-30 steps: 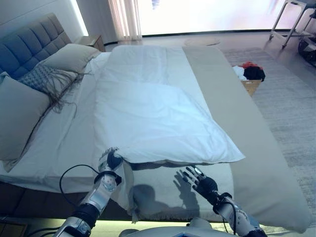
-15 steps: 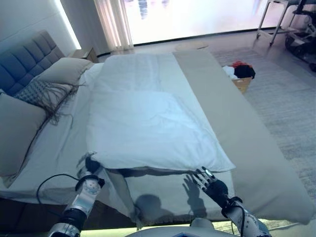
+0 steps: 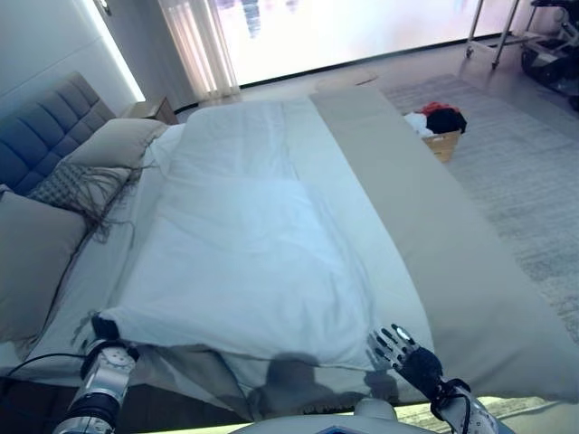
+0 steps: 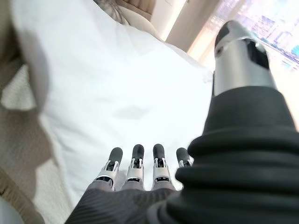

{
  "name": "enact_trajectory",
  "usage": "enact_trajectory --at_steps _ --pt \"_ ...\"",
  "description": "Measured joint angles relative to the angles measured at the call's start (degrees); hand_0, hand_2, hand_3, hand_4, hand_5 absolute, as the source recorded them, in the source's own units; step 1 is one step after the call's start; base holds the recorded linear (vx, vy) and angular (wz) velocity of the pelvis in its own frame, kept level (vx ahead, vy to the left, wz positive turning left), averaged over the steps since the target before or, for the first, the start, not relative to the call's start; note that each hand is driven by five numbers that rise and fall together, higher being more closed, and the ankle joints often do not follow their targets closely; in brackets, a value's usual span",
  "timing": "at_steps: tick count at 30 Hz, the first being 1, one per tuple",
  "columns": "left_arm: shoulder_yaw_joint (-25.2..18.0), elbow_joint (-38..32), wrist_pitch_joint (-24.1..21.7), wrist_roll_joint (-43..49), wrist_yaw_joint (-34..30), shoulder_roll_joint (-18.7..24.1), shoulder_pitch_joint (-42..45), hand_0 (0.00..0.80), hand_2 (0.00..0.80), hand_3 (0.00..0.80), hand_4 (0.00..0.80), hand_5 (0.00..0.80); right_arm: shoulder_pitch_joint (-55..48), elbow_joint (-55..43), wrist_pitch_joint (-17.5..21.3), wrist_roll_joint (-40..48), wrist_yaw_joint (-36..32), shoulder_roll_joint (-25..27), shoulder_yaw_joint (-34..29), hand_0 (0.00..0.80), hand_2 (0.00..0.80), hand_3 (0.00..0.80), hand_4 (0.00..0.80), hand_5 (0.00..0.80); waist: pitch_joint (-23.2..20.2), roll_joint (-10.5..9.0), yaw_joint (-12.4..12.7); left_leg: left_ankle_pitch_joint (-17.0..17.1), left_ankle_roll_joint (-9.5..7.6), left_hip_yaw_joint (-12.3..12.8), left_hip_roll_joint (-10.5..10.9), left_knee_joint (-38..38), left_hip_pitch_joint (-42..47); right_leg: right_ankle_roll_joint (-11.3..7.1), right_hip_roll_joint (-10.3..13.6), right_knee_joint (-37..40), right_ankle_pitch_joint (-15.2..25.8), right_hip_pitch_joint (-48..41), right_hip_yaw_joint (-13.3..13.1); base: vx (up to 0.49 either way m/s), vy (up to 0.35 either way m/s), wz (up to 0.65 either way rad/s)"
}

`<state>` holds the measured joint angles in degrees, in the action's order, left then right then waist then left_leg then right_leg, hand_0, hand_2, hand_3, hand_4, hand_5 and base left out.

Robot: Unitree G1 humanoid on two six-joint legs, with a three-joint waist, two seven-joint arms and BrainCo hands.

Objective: Make the bed neatly

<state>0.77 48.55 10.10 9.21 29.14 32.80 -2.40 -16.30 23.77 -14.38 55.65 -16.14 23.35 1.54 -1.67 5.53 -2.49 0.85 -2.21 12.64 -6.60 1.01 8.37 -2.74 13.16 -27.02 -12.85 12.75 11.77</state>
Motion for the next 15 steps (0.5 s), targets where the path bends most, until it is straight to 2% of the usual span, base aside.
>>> enact_trajectory --at_steps 1,3,6,9,15 --pt "0.0 -0.04 0.77 0.11 -0.13 0.02 0.01 0.8 0.8 0.8 0.8 0.8 -0.15 -0.01 -0.01 0.0 0.0 0.01 -0.27 0.0 0.0 0.0 0.0 0.0 -0.01 -0.01 0.08 0.77 0.17 -0.04 -0.01 0.0 0.04 0.0 -0.05 0.52 0.01 -0.57 0.16 -0.007 -0.001 0.04" --pt "0.0 -0.29 2.25 0.14 -0.88 0.02 0.14 0.8 0.8 0.8 0.8 0.8 -0.22 -0.14 -0.09 0.03 0.02 0.03 -0.66 0.0 0.0 0.0 0.0 0.0 -0.03 -0.06 0.2 2.68 2.55 -0.11 -0.1 0.0 0.03 0.0 -0.08 1.59 0.0 -1.66 0.54 -0.005 0.009 0.05" --pt "-0.04 -0.9 3.33 0.5 -1.44 0.1 0.46 0.8 0.8 0.8 0.8 0.8 -0.31 -0.21 -0.35 0.04 0.09 0.14 -0.9 0.0 0.0 0.0 0.0 0.0 -0.04 -0.02 0.22 4.35 4.98 -0.15 -0.5 0.0 0.04 0.05 -0.37 3.11 0.06 -3.01 1.48 0.008 0.031 0.1" --pt "-0.05 -3.1 3.69 3.72 -3.47 1.73 2.94 0.8 0.8 0.8 0.8 0.8 -0.45 -0.35 -0.72 0.03 0.08 0.23 -0.89 0.0 0.0 0.0 0.0 0.0 -0.04 0.02 0.27 4.53 5.26 -0.23 -1.01 0.29 -0.02 0.65 -0.84 4.3 0.48 -4.01 2.16 0.015 0.053 0.03" --pt "-0.14 -4.39 3.65 6.49 -5.79 4.17 4.6 0.8 0.8 0.8 0.8 0.8 -0.13 -0.37 -0.67 0.07 0.08 0.28 -0.86 0.0 0.0 0.0 0.0 0.0 -0.09 -0.2 0.4 4.55 5.3 -0.89 -1.3 2.42 -0.55 0.52 -0.84 6.65 0.88 -6.84 3.73 0.013 0.064 0.1"
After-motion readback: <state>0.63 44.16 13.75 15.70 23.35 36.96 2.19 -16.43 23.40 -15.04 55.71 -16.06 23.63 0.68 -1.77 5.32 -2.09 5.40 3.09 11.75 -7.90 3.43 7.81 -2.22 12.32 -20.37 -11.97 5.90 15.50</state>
